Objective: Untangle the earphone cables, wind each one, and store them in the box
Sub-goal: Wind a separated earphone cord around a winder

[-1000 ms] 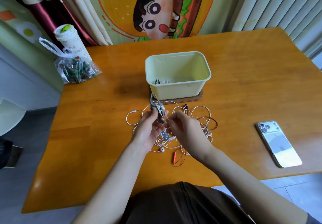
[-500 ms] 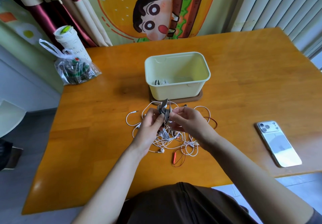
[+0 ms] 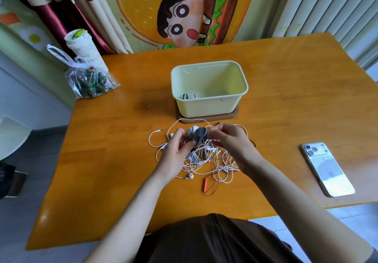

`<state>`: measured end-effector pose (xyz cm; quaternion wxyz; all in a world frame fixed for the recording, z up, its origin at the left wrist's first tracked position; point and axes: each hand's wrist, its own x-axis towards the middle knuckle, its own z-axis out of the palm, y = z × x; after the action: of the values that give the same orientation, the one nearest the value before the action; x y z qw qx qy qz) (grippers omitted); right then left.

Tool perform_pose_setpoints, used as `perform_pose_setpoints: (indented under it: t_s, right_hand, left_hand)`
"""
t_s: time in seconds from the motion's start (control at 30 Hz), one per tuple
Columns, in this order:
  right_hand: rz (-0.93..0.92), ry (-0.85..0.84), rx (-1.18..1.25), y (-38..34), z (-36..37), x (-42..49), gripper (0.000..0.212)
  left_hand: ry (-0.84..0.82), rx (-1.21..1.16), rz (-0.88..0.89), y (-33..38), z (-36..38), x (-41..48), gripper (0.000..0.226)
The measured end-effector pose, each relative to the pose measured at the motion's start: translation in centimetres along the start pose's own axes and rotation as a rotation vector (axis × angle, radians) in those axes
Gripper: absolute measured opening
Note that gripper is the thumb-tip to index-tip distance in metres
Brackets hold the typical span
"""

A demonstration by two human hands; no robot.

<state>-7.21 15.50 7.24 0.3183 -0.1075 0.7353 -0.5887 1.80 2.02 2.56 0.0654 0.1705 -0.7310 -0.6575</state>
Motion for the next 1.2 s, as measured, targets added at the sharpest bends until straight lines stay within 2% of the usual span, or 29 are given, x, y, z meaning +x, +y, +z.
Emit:
perform_pose_setpoints:
  t_s: [0.17,0.3,0.43,0.67,0.83,1.03,1.1,1.2]
  right_hand:
    - [-0.052,0.072,-0.031,-0.2,-0.1,-0.2,0.018]
    - [-0.183,0.096,-0.229,-0.2,-0.1,-0.6,0.016]
    - [-0.27,0.202,-0.322,0.0,0.4,-0.9,0.014]
    - [-0.246,0.265,-0.285,0.7,1.1,-1.1,0.015]
    - [-0.229,0.236,-0.277,1.1,1.0,-1.3,0.014]
    - [-0.299,0.196,-0.504,2.3,2.0,-1.8,0.01]
    - [-0.329,0.188,-0.536,2.9,2.6,-1.9,0.01]
    - [-0.351,0.168,-0.552,3.5,3.2,-2.1,0.015]
  left_hand:
    - [0.001,0.087,0.033,-0.4,0.4,-0.2,0.006]
    - [0.064,0.163,0.044,-0.5,-0.1,-0.1,0.005]
    - [0.126,0.201,0.031,-0.7,-0.1,0.0,0.018]
    - [0.151,0.184,0.023,-0.9,0.8,-0.2,0.007]
    - [0.195,0.206,0.049,-0.7,1.1,-0.2,0.011]
    - [0.279,0.043,-0.051,-0.1,1.6,0.3,0.008]
    - [0.305,-0.083,-0.115,0.6,2.0,0.6,0.008]
    - [0.335,-0.15,-0.161,1.1,2.2,1.1,0.012]
